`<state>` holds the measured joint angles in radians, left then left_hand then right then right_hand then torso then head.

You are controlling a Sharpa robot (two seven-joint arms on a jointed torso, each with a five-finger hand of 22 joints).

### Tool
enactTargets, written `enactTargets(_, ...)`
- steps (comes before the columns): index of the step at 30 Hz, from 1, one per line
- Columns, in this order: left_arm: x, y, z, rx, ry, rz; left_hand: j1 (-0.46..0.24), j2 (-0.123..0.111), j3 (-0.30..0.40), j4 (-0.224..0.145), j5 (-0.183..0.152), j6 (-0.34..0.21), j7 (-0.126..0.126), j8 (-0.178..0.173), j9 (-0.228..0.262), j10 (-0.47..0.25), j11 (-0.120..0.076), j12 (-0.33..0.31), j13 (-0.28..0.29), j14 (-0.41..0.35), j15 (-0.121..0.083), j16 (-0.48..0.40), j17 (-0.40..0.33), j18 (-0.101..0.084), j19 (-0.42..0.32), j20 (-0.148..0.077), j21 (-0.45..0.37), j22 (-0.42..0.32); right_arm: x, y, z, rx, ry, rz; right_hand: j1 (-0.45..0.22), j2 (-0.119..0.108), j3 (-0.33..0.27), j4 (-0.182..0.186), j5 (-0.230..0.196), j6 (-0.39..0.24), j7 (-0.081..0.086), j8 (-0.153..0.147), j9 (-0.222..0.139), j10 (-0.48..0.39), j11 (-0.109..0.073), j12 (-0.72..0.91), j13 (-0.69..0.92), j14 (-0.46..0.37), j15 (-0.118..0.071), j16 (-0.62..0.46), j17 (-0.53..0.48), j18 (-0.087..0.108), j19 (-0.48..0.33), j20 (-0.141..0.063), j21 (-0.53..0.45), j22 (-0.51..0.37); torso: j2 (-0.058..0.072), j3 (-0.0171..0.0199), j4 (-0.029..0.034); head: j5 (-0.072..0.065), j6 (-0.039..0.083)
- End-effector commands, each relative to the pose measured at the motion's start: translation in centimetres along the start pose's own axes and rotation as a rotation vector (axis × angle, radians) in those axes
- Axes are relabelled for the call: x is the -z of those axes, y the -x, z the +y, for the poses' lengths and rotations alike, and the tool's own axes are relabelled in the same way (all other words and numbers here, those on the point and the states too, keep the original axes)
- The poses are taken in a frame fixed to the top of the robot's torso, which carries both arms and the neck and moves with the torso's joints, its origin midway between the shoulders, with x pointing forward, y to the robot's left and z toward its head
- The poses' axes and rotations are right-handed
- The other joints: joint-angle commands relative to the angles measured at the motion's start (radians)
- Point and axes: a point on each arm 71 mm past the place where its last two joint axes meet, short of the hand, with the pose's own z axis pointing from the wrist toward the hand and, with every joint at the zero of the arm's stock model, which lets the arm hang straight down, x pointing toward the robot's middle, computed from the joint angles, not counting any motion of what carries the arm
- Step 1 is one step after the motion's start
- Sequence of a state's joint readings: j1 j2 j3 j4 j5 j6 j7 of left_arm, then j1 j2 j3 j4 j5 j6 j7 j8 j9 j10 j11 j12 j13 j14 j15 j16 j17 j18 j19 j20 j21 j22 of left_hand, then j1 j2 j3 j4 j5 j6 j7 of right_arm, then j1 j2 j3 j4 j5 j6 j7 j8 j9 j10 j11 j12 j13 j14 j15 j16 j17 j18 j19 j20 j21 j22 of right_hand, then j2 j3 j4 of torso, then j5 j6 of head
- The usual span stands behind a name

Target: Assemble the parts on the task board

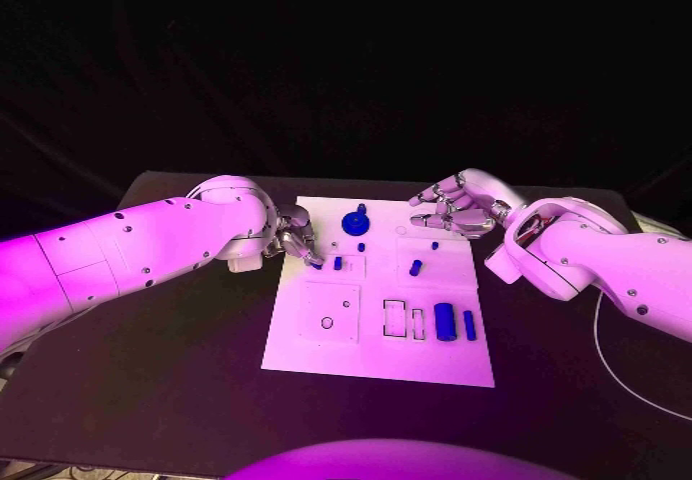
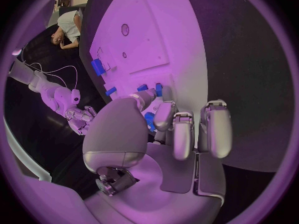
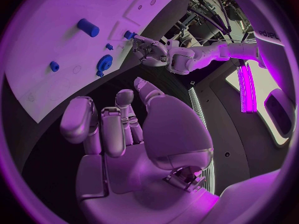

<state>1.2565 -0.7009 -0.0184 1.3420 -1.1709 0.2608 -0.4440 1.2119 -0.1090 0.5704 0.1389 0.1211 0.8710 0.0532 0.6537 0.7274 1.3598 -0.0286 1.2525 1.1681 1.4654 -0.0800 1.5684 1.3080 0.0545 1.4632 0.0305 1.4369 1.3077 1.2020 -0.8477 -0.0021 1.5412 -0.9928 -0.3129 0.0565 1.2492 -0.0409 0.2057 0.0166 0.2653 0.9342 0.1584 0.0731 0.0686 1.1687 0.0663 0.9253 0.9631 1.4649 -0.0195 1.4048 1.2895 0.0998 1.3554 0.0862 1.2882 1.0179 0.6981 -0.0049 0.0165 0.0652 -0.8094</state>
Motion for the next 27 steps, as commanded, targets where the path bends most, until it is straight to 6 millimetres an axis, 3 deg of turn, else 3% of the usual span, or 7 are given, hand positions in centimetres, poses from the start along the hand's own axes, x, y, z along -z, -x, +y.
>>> enactTargets(1, -0.07, -0.35, -0.05, -0.023, 0.006, 0.03, 0.005, 0.006, 0.123, -0.119, 0.004, 0.008, -0.008, 0.004, 0.001, -0.002, 0.001, -0.005, -0.003, 0.105, -0.003, 0.002, 0.263, -0.009, 0.015, -0.003, 0.0, 0.093, 0.02, -0.15, 0.05, 0.0, 0.004, 0.014, -0.001, 0.004, 0.003, 0.006, 0.006, 0.006, -0.002, 0.006, 0.001, -0.002, -0.002, 0.0, 0.001, 0.05, 0.004, -0.003, 0.0, 0.005, -0.007, 0.0, -0.006, -0.001, 0.0, 0.0001, 0.0002, 0.001, -0.001)
enactTargets(7, -0.14, -0.38, -0.3, -0.023, 0.002, 0.029, -0.001, 0.004, 0.128, -0.118, 0.006, 0.012, -0.009, 0.005, 0.001, 0.0, 0.0, -0.004, -0.002, 0.105, -0.004, 0.002, 0.263, -0.01, 0.016, -0.003, 0.001, 0.095, 0.02, -0.17, 0.06, -0.001, 0.005, 0.014, -0.001, 0.004, 0.003, 0.006, 0.006, 0.006, -0.002, 0.006, 0.001, -0.002, -0.002, 0.0, 0.001, 0.05, 0.004, -0.003, 0.0, 0.005, -0.007, 0.0, -0.006, -0.001, 0.001, 0.0003, 0.0001, 0.001, -0.003)
enactTargets(11, -0.28, -0.41, -0.55, -0.018, 0.004, 0.032, -0.022, -0.003, 0.138, -0.114, 0.024, 0.02, -0.012, 0.009, 0.002, 0.005, -0.002, -0.004, -0.002, 0.105, -0.005, 0.002, 0.263, -0.01, 0.016, -0.004, 0.001, 0.096, 0.02, -0.19, 0.08, -0.001, 0.005, 0.015, -0.001, 0.004, 0.003, 0.006, 0.006, 0.006, -0.002, 0.006, 0.001, -0.002, -0.002, 0.0, 0.001, 0.05, 0.004, -0.003, 0.0, 0.005, -0.007, 0.0, -0.006, -0.001, 0.001, 0.0001, -0.0003, 0.001, -0.003)
enactTargets(14, -0.41, -0.44, -0.73, -0.017, 0.009, 0.035, -0.052, -0.001, 0.142, -0.101, 0.039, 0.032, -0.017, 0.016, 0.005, 0.011, -0.006, -0.002, 0.001, 0.105, -0.007, 0.002, 0.263, -0.01, 0.018, -0.006, 0.002, 0.098, 0.02, -0.19, 0.08, -0.001, 0.005, 0.015, -0.001, 0.004, 0.003, 0.006, 0.006, 0.006, -0.002, 0.006, 0.001, -0.002, -0.002, 0.0, 0.001, 0.05, 0.004, -0.003, 0.0, 0.005, -0.007, 0.0, -0.006, -0.001, 0.0, 0.0001, -0.0005, 0.001, -0.004)
enactTargets(20, -0.63, -0.49, -0.87, -0.02, 0.029, 0.041, -0.117, 0.0, 0.126, -0.065, 0.039, 0.046, -0.026, 0.023, 0.008, 0.018, -0.012, 0.002, 0.006, 0.105, -0.013, 0.002, 0.263, -0.011, 0.019, -0.01, 0.003, 0.101, 0.07, -0.17, 0.07, -0.001, 0.005, 0.015, -0.001, 0.004, 0.003, 0.006, 0.006, 0.006, -0.002, 0.006, 0.001, -0.002, -0.002, 0.0, 0.001, 0.05, 0.004, -0.003, 0.0, 0.005, -0.007, 0.0, -0.006, -0.001, 0.001, 0.0008, -0.0004, 0.0, -0.006)
enactTargets(27, -0.73, -0.63, -0.94, -0.028, 0.043, 0.055, -0.15, 0.0, 0.115, -0.05, 0.038, 0.054, -0.031, 0.026, 0.009, 0.024, -0.016, 0.009, 0.013, 0.105, -0.016, 0.002, 0.263, -0.012, 0.023, -0.013, 0.007, 0.108, 0.1, -0.15, 0.07, -0.001, 0.005, 0.015, -0.002, 0.005, 0.002, 0.007, 0.008, 0.006, -0.002, 0.005, 0.001, -0.002, -0.002, 0.001, 0.001, 0.05, 0.004, -0.003, -0.001, 0.005, -0.006, 0.0, -0.006, -0.001, 0.0, 0.0007, -0.0006, -0.001, -0.008)
